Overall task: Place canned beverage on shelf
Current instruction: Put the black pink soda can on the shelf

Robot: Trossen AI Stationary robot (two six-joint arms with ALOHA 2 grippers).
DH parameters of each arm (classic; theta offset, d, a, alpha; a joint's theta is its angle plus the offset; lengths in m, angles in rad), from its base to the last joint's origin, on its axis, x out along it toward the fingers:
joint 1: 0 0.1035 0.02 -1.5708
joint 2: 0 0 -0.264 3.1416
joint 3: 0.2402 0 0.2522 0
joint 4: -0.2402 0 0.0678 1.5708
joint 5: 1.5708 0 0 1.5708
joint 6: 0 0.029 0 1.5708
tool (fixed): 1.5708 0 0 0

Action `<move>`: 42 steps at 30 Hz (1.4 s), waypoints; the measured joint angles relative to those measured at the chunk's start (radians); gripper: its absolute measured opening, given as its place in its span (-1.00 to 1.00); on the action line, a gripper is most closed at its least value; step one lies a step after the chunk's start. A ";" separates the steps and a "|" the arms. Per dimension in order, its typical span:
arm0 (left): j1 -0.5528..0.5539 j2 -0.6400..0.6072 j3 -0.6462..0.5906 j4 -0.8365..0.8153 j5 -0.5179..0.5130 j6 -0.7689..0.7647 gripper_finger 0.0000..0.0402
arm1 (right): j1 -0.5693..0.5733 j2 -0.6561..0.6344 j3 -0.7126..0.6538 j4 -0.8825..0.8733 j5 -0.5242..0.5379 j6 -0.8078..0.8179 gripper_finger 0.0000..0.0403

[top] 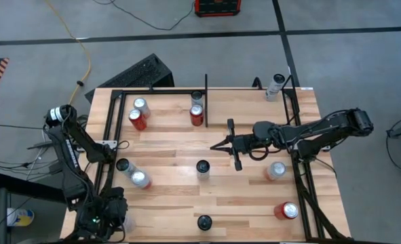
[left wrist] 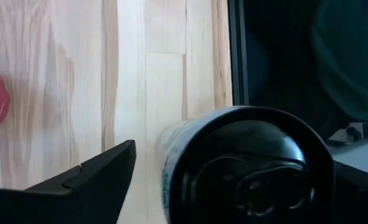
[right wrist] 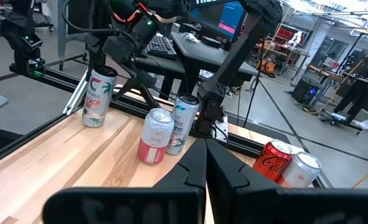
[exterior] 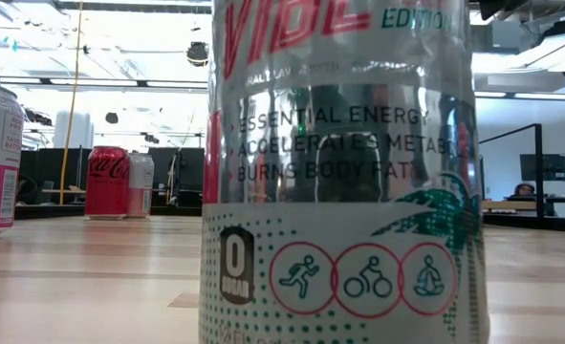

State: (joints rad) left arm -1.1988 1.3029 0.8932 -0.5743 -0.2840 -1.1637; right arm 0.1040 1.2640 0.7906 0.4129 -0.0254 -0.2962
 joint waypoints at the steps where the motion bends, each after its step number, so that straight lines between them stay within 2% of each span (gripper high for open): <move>1: 0.000 0.000 0.000 0.000 0.000 0.000 0.69 | 0.000 0.000 0.000 0.000 0.000 0.000 -0.87; 9: 0.000 -0.001 0.000 -0.001 0.009 0.029 0.18 | 0.000 0.000 0.000 0.000 0.000 0.000 -0.87; 16: 0.006 -0.002 0.003 -0.005 0.012 0.084 0.18 | 0.000 0.000 0.000 0.000 -0.001 0.001 -0.87; 20: 0.036 -0.014 0.042 -0.102 -0.016 0.170 0.18 | 0.000 0.000 0.000 0.000 -0.001 0.001 -0.87; 24: 0.117 -0.050 0.116 -0.195 -0.033 0.310 0.18 | 0.000 -0.006 0.000 -0.007 -0.001 0.001 -0.87; 29: 0.305 -0.080 0.236 -0.235 0.024 0.650 0.18 | -0.008 -0.056 0.000 -0.095 -0.001 0.000 -0.87; 32: 0.458 -0.078 0.332 -0.272 0.106 0.838 0.18 | -0.019 -0.096 0.000 -0.156 -0.001 0.000 -0.87; 36: 0.679 -0.062 0.466 -0.306 0.208 1.080 0.18 | -0.037 -0.167 0.001 -0.229 -0.001 -0.001 -0.87; 38: 0.794 -0.049 0.534 -0.308 0.226 1.195 0.18 | -0.051 -0.203 0.001 -0.285 0.000 -0.001 -0.87; 42: 1.041 0.031 0.675 -0.316 0.336 1.349 0.18 | -0.083 -0.255 0.001 -0.384 0.000 0.000 -0.87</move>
State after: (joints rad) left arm -0.1582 1.3336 1.5681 -0.8901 0.0521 0.1858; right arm 0.0210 1.0091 0.7918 0.0293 -0.0250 -0.2967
